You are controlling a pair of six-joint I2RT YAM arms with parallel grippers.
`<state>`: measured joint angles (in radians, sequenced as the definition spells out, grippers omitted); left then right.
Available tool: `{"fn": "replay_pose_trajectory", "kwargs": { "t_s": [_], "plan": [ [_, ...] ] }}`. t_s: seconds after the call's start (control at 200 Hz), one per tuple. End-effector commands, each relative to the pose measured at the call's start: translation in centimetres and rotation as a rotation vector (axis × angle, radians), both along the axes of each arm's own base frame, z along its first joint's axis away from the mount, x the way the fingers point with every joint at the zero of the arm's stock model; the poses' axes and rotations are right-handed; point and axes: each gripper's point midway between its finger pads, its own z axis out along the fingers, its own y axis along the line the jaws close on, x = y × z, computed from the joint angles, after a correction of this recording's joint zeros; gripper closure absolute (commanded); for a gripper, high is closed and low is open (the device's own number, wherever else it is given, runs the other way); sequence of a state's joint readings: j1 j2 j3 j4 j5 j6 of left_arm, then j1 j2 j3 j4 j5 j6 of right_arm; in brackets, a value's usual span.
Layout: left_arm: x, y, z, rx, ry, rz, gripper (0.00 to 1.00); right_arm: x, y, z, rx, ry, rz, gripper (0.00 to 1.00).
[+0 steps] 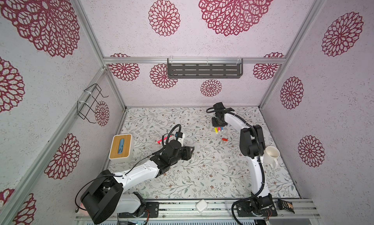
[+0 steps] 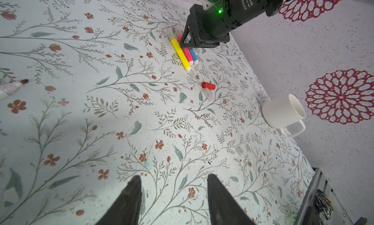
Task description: Insert the pens into the pen caps
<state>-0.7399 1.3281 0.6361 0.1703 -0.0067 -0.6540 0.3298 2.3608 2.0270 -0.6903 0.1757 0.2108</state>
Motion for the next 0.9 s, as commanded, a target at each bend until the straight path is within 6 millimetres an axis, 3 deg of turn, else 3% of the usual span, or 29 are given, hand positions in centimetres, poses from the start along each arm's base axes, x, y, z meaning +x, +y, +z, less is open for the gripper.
{"fn": "replay_pose_trajectory", "kwargs": {
  "t_s": [0.0,0.17,0.285,0.415,0.505,0.635,0.821,0.896],
  "plan": [
    [-0.1,0.0,0.8,-0.004,-0.027,-0.004,0.46,0.4,-0.6,4.0,-0.006,-0.083,-0.022,0.66],
    [-0.1,0.0,0.7,-0.001,-0.025,-0.002,0.46,0.1,-0.1,4.4,-0.007,-0.095,-0.006,0.65],
    [0.1,0.3,0.6,0.008,-0.03,0.011,0.46,-0.3,2.9,5.1,0.018,-0.138,0.072,0.64],
    [1.8,4.1,-0.5,0.102,-0.02,0.208,0.45,-0.6,6.2,6.0,0.055,-0.164,0.127,0.63],
    [3.8,6.0,-1.7,0.052,0.071,0.271,0.44,-0.8,7.2,6.4,0.087,-0.17,0.129,0.63],
    [7.4,6.6,-2.3,0.054,0.121,0.288,0.44,-1.6,8.0,7.9,0.118,-0.197,0.142,0.63],
    [14.2,7.3,-3.5,0.136,0.152,0.311,0.45,-3.6,7.1,11.0,0.144,-0.262,0.144,0.6],
    [16.8,7.6,-4.9,0.171,0.176,0.317,0.45,-4.5,6.5,11.9,0.145,-0.284,0.144,0.59]
  ]
}}
